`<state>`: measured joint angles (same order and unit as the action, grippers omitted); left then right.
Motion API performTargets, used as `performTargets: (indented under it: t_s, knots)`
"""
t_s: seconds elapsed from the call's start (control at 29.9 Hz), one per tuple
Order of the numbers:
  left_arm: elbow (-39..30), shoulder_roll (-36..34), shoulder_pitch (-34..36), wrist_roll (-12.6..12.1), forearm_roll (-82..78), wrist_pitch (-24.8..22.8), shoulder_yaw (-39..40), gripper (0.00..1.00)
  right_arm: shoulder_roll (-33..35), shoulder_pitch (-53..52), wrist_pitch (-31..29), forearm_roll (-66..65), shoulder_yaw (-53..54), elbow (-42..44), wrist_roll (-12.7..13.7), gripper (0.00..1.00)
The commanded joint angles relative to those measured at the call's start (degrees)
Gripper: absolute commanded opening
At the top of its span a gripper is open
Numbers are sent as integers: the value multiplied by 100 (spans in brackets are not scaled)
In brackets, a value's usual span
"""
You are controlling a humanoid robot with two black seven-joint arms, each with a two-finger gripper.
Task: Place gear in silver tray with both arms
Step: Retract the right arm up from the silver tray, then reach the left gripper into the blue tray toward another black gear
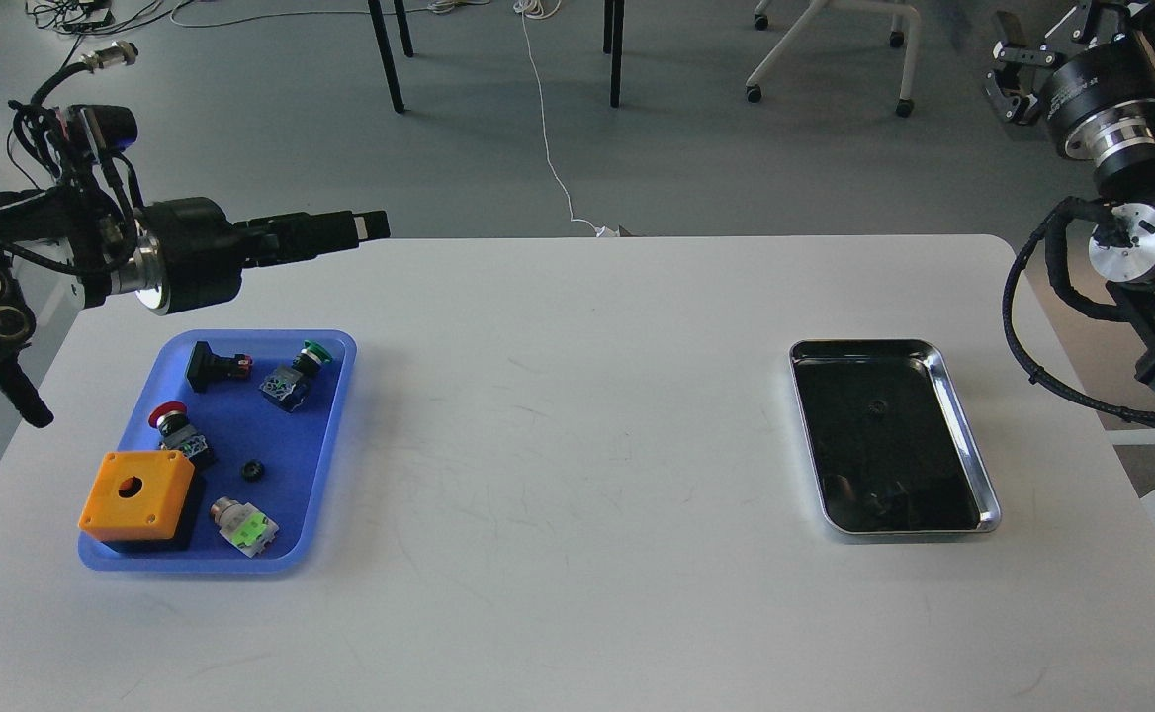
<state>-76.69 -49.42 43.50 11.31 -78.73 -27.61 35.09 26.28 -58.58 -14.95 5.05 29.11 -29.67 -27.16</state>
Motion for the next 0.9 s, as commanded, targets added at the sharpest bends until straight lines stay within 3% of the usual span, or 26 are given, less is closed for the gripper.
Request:
performTargets:
  t_s: [0.0,0.17,0.47,0.57,0.67,0.87]
  knots:
    - [-13,20,-306,2,-475,124,-54,95,36,346,-288,260,375,-21,-9,98]
    - [-101,-24,-368,64,-1704,177,-545,92,-79,821,-631,260,719,-82,-26,98]
    - [66,-50,-359,863,-4150,958,-1662,83,-325,918,-667,269,737,-82,-70,98]
    - [180,-77,-359,916,-4204,1073,-1847,77,-386,988,-658,269,833,-91,-84,98]
    - [364,-304,-386,952,-4212,1073,-1970,59,-474,1085,-658,269,991,-82,-84,98]
    - [629,-393,-280,1066,-4239,1073,-2269,58,-492,1191,-658,260,1211,-74,-84,98]
